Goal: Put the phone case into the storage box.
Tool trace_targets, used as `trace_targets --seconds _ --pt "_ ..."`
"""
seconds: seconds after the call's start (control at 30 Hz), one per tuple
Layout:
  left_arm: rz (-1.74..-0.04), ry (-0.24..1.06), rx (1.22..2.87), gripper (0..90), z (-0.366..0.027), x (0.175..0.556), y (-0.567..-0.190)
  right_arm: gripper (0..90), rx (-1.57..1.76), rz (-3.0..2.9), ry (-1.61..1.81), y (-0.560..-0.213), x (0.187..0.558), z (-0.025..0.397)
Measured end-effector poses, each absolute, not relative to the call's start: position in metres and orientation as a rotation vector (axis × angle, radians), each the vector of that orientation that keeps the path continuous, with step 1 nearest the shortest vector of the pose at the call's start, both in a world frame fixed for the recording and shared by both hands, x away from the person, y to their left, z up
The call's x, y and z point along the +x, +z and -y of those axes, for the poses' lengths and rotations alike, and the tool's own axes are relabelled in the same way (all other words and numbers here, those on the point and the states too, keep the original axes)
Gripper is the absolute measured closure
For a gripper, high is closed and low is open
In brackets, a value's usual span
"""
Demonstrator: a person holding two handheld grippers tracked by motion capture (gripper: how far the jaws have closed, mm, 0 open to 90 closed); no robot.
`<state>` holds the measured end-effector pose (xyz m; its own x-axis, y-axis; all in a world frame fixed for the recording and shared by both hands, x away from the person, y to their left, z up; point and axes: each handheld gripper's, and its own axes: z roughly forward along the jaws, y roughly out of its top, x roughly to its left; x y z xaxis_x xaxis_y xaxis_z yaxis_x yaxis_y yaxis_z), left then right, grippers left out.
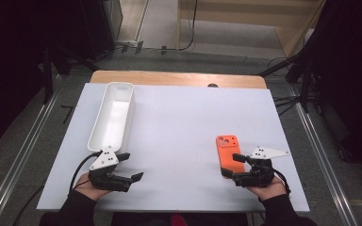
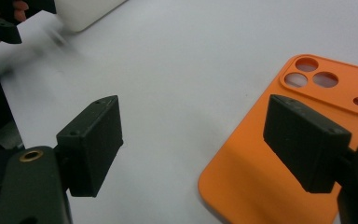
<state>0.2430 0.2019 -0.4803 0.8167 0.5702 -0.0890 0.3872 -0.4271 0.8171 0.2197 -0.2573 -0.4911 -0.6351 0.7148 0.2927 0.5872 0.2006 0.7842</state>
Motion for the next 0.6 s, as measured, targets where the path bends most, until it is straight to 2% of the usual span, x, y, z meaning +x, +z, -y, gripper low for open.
trace_targets --seconds 0.6 --pt "-0.692 0.242 2.083 15.6 -0.2012 0.2439 -0.4808 18.4 1.276 -2.342 1.408 -0.4920 0.2195 0.2564"
